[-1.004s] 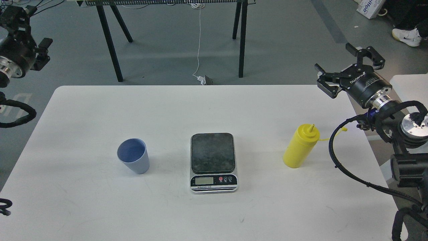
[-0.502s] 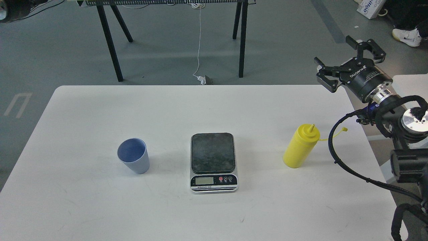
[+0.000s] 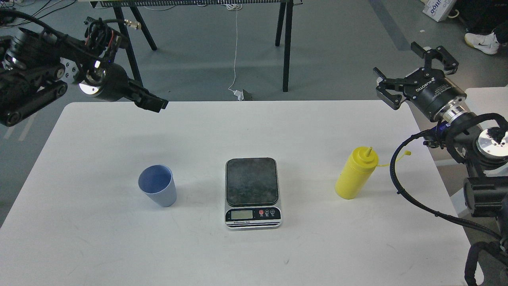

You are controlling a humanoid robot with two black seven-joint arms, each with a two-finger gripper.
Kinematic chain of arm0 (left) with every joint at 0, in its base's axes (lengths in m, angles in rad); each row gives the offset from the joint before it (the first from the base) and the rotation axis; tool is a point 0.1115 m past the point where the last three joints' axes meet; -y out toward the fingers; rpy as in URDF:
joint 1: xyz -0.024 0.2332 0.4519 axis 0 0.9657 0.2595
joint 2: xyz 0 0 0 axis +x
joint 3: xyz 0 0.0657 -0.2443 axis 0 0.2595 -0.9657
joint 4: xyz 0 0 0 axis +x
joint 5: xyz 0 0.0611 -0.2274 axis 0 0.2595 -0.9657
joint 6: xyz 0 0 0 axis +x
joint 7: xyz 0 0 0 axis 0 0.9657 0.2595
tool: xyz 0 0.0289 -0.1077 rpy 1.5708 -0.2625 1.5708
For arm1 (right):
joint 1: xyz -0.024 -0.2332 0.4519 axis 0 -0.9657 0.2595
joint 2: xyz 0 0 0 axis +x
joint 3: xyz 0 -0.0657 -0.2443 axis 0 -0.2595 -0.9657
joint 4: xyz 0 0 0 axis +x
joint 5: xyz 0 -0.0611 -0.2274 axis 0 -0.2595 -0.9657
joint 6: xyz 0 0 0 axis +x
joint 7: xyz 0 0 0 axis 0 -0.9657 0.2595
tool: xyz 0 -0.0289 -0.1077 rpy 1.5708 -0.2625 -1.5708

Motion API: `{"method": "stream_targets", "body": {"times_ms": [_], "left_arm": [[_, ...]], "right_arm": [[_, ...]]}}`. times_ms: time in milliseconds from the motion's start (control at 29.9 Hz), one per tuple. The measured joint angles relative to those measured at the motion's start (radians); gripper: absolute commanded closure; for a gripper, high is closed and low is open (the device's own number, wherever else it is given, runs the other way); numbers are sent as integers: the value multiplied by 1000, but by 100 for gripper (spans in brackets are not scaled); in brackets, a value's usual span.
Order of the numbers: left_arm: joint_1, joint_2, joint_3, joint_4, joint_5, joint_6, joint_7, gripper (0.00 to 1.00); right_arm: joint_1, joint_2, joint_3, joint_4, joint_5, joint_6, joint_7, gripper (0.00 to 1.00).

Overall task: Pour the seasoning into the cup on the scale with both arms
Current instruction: 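Lower the left gripper onto the blue cup rim and grasp it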

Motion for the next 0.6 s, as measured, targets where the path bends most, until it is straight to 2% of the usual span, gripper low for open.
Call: {"method": "stream_targets", "body": {"times_ms": [234, 402, 603], "left_arm": [[128, 39, 0, -12, 11, 0, 0, 0], [166, 60, 0, -22, 11, 0, 0, 0], [193, 111, -1, -114, 11, 0, 0, 0]], "right_arm": [[-10, 0, -4, -1, -1, 0, 0, 1], [-12, 0, -5, -2, -2, 0, 0, 1], [-12, 0, -6, -4, -3, -1, 0, 1]]}}
